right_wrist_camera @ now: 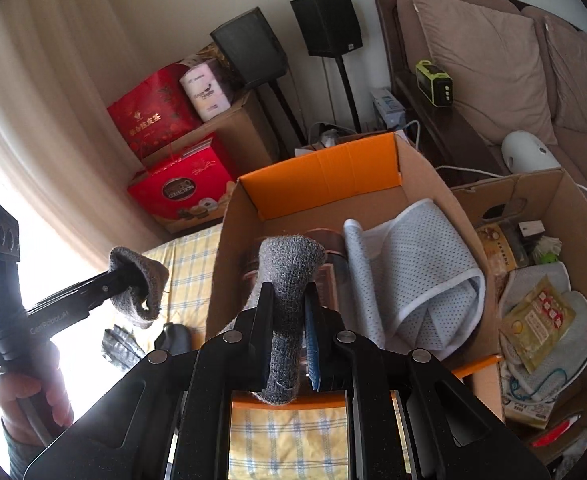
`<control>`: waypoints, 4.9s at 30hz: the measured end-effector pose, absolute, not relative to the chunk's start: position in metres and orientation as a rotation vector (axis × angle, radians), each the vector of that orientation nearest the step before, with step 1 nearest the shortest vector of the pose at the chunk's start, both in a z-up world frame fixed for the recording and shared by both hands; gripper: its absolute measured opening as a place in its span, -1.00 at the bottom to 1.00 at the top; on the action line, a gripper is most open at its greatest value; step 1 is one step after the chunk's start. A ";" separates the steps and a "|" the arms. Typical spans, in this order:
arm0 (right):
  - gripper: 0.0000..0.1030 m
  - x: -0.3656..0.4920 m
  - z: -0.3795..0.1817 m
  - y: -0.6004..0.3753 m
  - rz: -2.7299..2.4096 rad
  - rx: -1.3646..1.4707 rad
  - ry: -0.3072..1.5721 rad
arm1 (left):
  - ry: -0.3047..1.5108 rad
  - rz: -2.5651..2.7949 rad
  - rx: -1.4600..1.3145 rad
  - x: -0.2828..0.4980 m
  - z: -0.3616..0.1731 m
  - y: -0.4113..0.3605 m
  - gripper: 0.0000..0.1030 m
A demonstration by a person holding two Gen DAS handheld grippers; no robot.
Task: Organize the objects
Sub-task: 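Lift the held grey socks with both grippers and carry them over the orange box, then lower both grey socks into the box beside the jars and open both grippers, then withdraw both grippers from the box toward the chocolate bars on the black mask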
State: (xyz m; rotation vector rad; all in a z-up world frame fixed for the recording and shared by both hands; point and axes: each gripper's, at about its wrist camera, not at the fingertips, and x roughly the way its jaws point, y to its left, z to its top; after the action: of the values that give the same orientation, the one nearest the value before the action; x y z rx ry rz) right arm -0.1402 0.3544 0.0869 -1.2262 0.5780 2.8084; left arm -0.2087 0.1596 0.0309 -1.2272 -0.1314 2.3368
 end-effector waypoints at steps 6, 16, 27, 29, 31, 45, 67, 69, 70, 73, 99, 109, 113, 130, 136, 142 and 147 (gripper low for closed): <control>-0.76 -0.134 0.074 0.398 2.723 -1.198 0.597 | -0.093 2.292 -1.215 -0.209 0.032 0.205 -0.50; -0.76 -0.134 0.040 0.437 2.642 -1.189 0.614 | -0.044 2.234 -1.234 -0.214 0.020 0.269 -0.50; -0.76 -0.146 0.011 0.438 2.601 -1.287 0.419 | -0.030 2.192 -1.272 -0.225 0.004 0.322 -0.50; -0.76 -0.147 0.007 0.436 2.598 -1.293 0.390 | -0.028 2.192 -1.276 -0.229 0.001 0.331 -0.50; -0.76 -0.146 0.006 0.435 2.605 -1.285 0.371 | -0.026 2.197 -1.282 -0.233 -0.003 0.340 -0.50; -0.46 -0.136 0.015 0.435 2.617 -1.243 0.448 | -0.022 2.174 -1.329 -0.242 -0.028 0.377 0.13; -0.48 -0.171 0.047 0.412 2.692 -1.252 0.349 | -0.123 2.240 -1.242 -0.219 0.022 0.264 0.53; -0.62 -0.179 0.037 0.411 2.677 -1.297 0.308 | -0.122 2.254 -1.245 -0.217 0.019 0.251 0.53; -0.63 -0.182 0.033 0.410 2.657 -1.304 0.262 | -0.125 2.259 -1.250 -0.216 0.018 0.245 0.53; -0.64 -0.190 0.018 0.413 2.612 -1.335 0.212 | -0.134 2.268 -1.271 -0.214 0.012 0.228 0.53; 0.20 -0.158 0.070 0.372 2.676 -1.233 0.107 | -0.155 2.378 -1.326 -0.171 -0.004 0.105 0.84; 0.50 -0.144 0.093 0.291 2.895 -1.246 0.106 | -0.139 2.473 -1.320 -0.152 -0.004 0.054 0.98; 0.50 -0.139 0.092 0.260 2.967 -1.299 0.136 | -0.152 2.482 -1.338 -0.144 -0.015 0.034 0.98; 0.50 -0.114 0.058 0.181 3.094 -1.408 0.121 | -0.111 2.471 -1.336 -0.117 -0.068 0.008 0.94; 0.45 -0.100 0.043 0.183 3.088 -1.413 0.196 | -0.065 2.457 -1.276 -0.115 -0.074 0.016 0.93; 0.41 -0.088 0.034 0.196 3.060 -1.429 0.274 | 0.013 2.418 -1.223 -0.120 -0.083 0.033 0.91; 0.41 -0.078 0.028 0.205 3.034 -1.423 0.261 | 0.078 2.331 -1.250 -0.131 -0.092 0.050 0.72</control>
State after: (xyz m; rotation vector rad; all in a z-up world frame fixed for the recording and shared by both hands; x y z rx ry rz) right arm -0.0776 0.2051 0.0284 -1.4231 0.2613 3.0344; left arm -0.1306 0.0502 -0.0920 -1.2501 0.0781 2.3308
